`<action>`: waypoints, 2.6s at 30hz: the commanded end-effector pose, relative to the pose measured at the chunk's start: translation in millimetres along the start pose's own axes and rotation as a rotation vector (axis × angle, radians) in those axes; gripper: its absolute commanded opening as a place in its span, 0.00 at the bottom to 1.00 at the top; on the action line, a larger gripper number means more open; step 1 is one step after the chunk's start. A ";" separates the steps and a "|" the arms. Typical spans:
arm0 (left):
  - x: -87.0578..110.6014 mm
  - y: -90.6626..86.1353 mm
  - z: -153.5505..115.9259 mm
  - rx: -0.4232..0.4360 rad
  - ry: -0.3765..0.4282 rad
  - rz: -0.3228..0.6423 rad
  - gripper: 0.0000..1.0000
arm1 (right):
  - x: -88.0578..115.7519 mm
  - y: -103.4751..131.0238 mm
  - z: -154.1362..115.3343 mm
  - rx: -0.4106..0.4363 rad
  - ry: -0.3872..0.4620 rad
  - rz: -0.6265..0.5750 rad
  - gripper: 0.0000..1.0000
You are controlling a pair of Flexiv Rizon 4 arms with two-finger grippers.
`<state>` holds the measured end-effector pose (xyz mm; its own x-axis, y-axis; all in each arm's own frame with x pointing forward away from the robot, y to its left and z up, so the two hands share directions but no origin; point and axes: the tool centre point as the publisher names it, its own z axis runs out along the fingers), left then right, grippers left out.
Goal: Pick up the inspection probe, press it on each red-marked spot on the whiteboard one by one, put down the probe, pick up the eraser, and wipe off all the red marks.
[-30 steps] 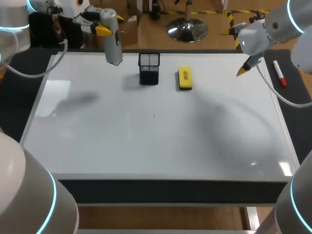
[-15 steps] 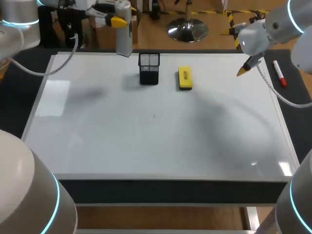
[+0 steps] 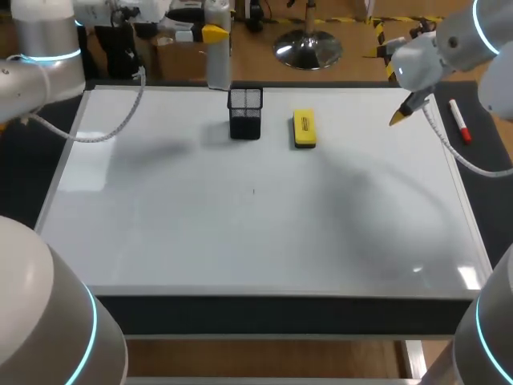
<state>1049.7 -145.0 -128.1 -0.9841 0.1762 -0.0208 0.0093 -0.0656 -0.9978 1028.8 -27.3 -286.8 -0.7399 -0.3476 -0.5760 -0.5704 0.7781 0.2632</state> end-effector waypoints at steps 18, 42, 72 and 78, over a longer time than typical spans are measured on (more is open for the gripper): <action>-8.0 16.0 26.1 0.063 -0.291 0.028 0.00 | -0.4 -0.1 -0.1 0.002 0.004 -0.002 1.00; -22.4 35.2 29.6 0.078 -0.181 0.037 0.00 | -0.4 -0.1 -0.1 0.002 0.004 -0.002 1.00; -26.4 66.8 37.2 0.073 -0.115 0.018 0.00 | -0.4 -0.1 -0.1 0.002 0.004 -0.002 1.00; -29.4 74.7 37.0 0.065 -0.119 0.005 0.00 | -0.4 -0.1 -0.1 0.002 0.004 -0.002 1.00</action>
<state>1069.4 -190.1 -198.2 -0.9985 0.0532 -0.0160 0.0091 -0.1262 -0.9920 1029.2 -26.7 -286.9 -0.7402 -0.3477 -0.5755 -0.5698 0.7788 0.2623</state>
